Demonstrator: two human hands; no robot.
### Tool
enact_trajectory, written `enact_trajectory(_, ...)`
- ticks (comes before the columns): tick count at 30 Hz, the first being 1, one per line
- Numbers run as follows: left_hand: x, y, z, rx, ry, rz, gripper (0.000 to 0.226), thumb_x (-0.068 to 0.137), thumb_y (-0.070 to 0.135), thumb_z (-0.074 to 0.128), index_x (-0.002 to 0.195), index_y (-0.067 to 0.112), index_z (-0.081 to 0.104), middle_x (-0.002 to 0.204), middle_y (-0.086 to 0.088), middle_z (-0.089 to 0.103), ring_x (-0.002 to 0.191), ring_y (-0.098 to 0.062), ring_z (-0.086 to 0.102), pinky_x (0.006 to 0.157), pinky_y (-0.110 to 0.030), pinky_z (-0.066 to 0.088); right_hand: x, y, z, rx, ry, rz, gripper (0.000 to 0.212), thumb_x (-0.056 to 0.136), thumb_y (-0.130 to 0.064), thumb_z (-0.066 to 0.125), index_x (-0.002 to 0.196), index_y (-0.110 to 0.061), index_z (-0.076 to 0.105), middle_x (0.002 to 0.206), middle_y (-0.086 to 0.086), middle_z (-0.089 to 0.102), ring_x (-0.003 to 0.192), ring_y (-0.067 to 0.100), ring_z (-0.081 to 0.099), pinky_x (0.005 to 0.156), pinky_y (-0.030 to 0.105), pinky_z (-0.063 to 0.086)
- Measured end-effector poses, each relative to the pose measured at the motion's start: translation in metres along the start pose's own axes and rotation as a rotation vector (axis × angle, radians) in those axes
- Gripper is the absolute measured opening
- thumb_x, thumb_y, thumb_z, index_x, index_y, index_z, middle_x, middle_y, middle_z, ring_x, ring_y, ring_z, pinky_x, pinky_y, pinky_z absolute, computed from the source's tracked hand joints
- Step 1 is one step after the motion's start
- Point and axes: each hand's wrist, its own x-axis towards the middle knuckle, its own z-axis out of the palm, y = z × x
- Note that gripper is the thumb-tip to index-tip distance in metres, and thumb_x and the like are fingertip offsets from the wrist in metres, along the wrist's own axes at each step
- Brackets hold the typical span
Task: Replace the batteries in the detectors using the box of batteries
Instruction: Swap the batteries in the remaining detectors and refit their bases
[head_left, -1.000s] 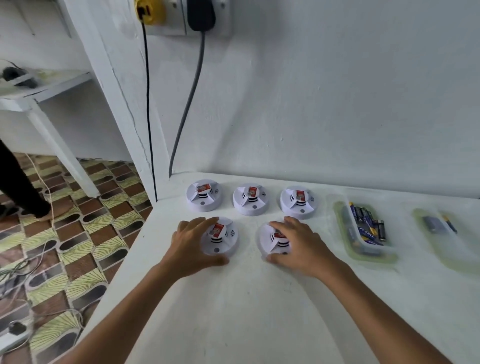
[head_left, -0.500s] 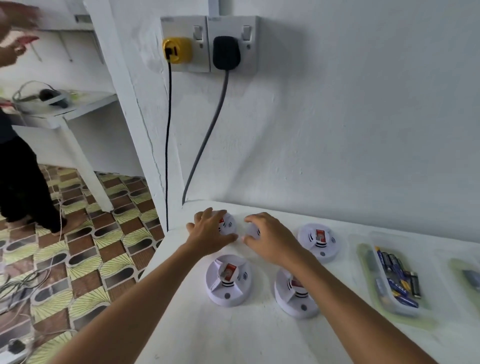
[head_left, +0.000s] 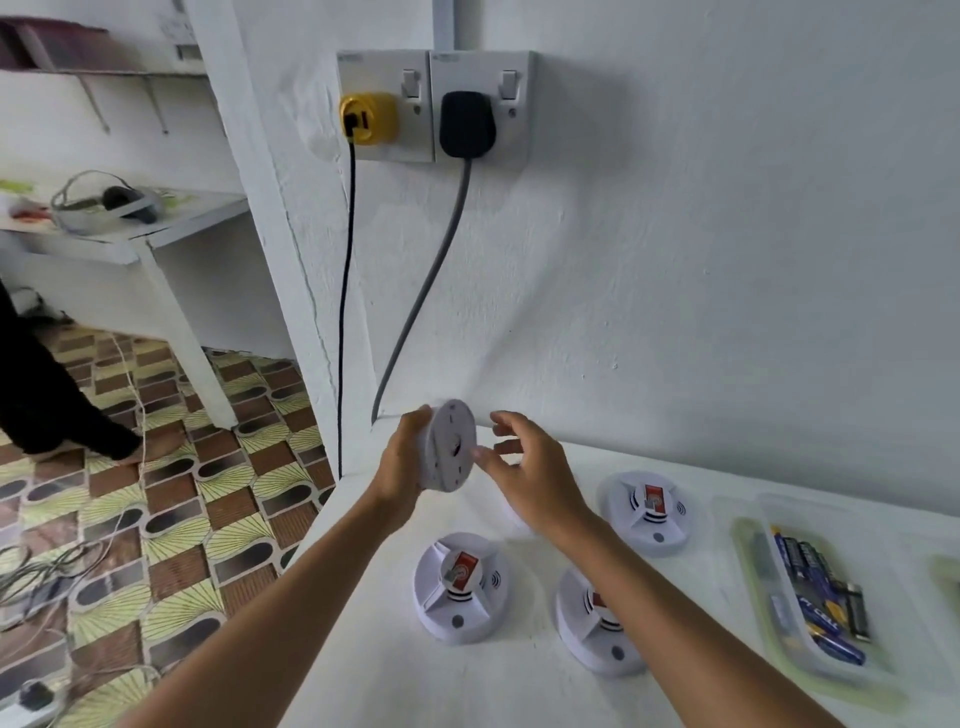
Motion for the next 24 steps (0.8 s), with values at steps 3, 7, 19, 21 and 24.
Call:
enact_trajectory(3,-0.012,0.01,0.005,-0.177,-0.072,0.006,0.053,0.1,0.04,0.02,0.112,0.015,0.066,0.102,-0.014,0.072,0.093,-0.027,0.067,0.076,-0.042,0.053,-0.001,-0.007,0.006,0.015,0.004,0.007,0.066,0.078,-0.042,0.076,0.133,-0.019,0.05,0.12,-0.005,0.057,0.104,0.01,0.057,0.085,0.031,0.054)
enact_trajectory(7,-0.02,0.011,0.008,-0.231,-0.104,0.013,0.054,0.1,0.039,0.02,0.118,0.012,0.064,0.111,-0.017,0.069,0.103,-0.031,0.065,0.081,-0.046,0.051,-0.003,-0.015,0.001,0.011,0.039,0.0,0.068,0.065,-0.039,0.086,0.122,-0.021,0.052,0.114,-0.004,0.056,0.097,0.011,0.056,0.075,0.022,0.05)
enact_trajectory(19,-0.038,0.019,0.019,-0.102,-0.042,-0.028,0.058,0.076,0.053,0.038,0.109,0.013,0.066,0.1,-0.021,0.067,0.087,-0.03,0.062,0.064,-0.037,0.051,-0.012,-0.033,-0.02,0.03,-0.151,0.049,0.062,0.06,-0.032,0.091,0.105,-0.016,0.052,0.1,-0.003,0.058,0.082,0.01,0.051,0.062,0.012,0.042)
enact_trajectory(21,-0.04,0.02,0.021,-0.075,-0.036,-0.052,0.059,0.076,0.054,0.038,0.108,0.013,0.067,0.101,-0.022,0.067,0.085,-0.03,0.063,0.063,-0.037,0.052,-0.012,-0.032,-0.023,0.009,-0.156,0.02,0.06,0.057,-0.032,0.091,0.1,-0.017,0.052,0.1,0.0,0.058,0.084,0.013,0.051,0.063,0.014,0.042)
enact_trajectory(24,-0.045,0.024,0.02,-0.041,-0.048,-0.082,0.053,0.09,0.049,0.035,0.106,0.011,0.068,0.097,-0.02,0.067,0.08,-0.028,0.063,0.058,-0.034,0.051,-0.015,-0.031,-0.023,-0.048,-0.157,-0.06,0.061,0.056,-0.029,0.092,0.1,-0.019,0.05,0.103,0.001,0.055,0.087,0.012,0.051,0.062,0.01,0.041)
